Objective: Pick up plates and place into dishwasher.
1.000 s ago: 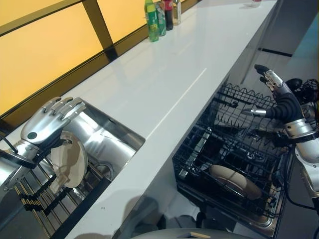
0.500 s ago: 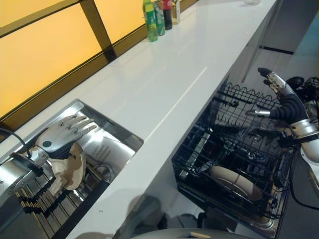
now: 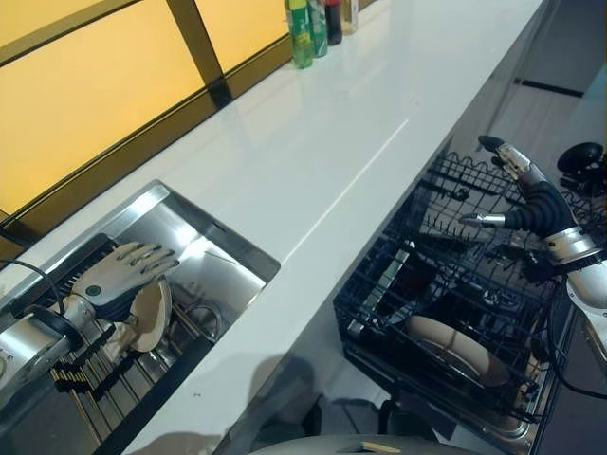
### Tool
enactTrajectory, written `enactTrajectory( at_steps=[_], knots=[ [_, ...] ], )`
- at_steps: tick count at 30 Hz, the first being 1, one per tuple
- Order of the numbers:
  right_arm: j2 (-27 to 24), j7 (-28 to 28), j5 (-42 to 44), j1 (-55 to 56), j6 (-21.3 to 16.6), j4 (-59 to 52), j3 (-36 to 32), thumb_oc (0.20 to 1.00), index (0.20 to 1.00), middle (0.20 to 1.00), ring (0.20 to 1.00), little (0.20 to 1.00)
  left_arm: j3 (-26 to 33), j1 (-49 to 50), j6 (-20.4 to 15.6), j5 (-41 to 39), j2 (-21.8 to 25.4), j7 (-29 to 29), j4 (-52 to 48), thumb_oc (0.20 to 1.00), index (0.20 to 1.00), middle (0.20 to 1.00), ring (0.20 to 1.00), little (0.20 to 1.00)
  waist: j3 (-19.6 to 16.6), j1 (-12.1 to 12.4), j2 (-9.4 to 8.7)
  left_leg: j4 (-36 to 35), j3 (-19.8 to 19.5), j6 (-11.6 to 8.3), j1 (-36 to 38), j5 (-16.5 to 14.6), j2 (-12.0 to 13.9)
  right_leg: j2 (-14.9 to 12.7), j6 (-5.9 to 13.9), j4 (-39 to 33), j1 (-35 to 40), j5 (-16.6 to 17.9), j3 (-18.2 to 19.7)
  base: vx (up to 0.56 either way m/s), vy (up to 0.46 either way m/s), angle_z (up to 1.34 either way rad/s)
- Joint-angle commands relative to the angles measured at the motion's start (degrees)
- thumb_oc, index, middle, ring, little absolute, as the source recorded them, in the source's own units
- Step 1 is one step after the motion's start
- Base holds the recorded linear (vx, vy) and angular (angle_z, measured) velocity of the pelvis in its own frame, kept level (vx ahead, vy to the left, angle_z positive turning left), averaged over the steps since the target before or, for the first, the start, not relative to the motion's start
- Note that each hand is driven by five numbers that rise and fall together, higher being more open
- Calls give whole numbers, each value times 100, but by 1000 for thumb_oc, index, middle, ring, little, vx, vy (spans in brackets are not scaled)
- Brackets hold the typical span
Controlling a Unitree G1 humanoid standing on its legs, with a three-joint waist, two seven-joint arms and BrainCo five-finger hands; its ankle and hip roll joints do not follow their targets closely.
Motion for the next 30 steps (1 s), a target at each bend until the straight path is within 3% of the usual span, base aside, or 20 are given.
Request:
enactTrajectory(
  at_steps=[1,7,13,16,17,18,19,30],
  knots=[
    [-254,-123,86,-478,-213,-92,219,1000,1000,1000,1000,1000,129,-136,378,71,509,446,95,1000,1000,1000,1000,1000,-41,21,-395,442,-7,235,-547,-123,-388,-697,646,-1123,875,401,-161,-5,63,-2],
    [-253,-190,-33,-905,-192,-48,542,1000,1000,1000,1000,1000,-657,-988,712,343,396,1155,618,1000,1000,1000,1000,1000,220,-128,-418,534,85,266,-775,-115,-441,-717,656,-984,591,431,-32,-58,73,-3],
    [-295,-421,-207,-1528,-79,53,980,1000,1000,1000,1000,1000,-1552,-2129,1270,298,225,1617,1286,1000,1000,1000,1000,1000,522,-258,-474,620,187,303,-1029,-111,-480,-717,674,-926,288,514,139,-98,52,-3],
    [-280,-500,-277,-1672,-109,75,1040,1000,1000,1000,1000,1000,-1769,-2491,1371,384,113,1696,1622,1000,1000,1000,1000,1000,645,-306,-505,668,252,328,-1150,-106,-488,-718,678,-887,131,564,205,-93,38,-5],
    [-278,-498,-281,-1707,-123,76,1037,1000,1000,1000,1000,1000,-1828,-2567,1366,382,115,1628,1677,780,780,780,780,780,679,-320,-513,689,273,337,-1185,-111,-488,-727,681,-865,82,575,222,-69,41,-6],
    [-278,-517,-289,-1753,-113,69,1056,1000,1000,1000,1000,1000,-1881,-2633,1371,384,111,1565,1730,235,235,235,235,235,706,-326,-517,708,282,343,-1223,-108,-494,-732,684,-840,34,583,239,-57,39,-5],
    [-264,-529,-307,-1787,-101,51,1073,1000,1000,1000,1000,1000,-1914,-2694,1339,366,93,1497,1800,200,200,200,200,200,728,-337,-515,712,292,351,-1246,-103,-501,-731,687,-823,-1,590,252,-50,40,-5],
    [-218,-474,-362,-1887,-109,120,1067,1000,1000,1000,1000,1000,-1941,-2667,1258,-36,200,1161,1672,200,200,200,200,200,784,-286,-436,757,276,400,-1323,-119,-589,-827,697,-714,-99,576,234,-7,27,-5]
  ],
)
